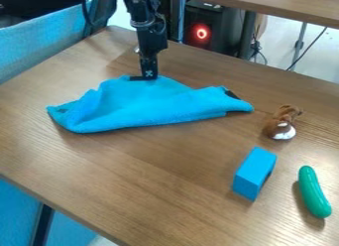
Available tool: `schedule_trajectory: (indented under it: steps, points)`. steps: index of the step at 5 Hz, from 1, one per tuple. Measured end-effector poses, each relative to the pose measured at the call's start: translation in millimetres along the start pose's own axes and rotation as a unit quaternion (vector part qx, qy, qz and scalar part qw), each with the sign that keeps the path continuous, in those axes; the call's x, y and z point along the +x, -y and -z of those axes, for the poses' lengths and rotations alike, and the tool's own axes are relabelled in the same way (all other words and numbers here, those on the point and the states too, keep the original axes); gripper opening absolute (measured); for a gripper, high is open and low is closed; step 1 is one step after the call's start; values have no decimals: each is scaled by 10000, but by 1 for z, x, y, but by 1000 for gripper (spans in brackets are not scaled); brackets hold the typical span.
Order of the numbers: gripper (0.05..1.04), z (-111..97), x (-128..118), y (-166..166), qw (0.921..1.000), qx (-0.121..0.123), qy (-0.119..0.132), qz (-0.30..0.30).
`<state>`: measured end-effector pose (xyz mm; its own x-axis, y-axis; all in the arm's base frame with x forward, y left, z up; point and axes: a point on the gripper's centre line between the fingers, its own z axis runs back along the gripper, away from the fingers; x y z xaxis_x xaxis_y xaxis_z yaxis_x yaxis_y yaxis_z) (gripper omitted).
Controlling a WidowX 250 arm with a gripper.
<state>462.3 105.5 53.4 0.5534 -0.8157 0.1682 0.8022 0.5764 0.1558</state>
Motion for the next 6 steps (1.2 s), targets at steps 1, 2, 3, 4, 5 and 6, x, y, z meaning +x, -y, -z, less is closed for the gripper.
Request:
schedule_trajectory:
  steps: [1,2,3,4,5,6]
  points:
    - [100,7,-4,3,10000,23,-45,35]
    - [288,9,-5,5,9999,-16,-73,107]
    - [537,8,-5,6,9999,-74,-69,113]
    - [828,5,-4,5,9999,-88,-77,62]
    - [978,7,-4,0,9999,-40,-125,6]
    - [714,7,-5,0,9999,-24,-148,-18]
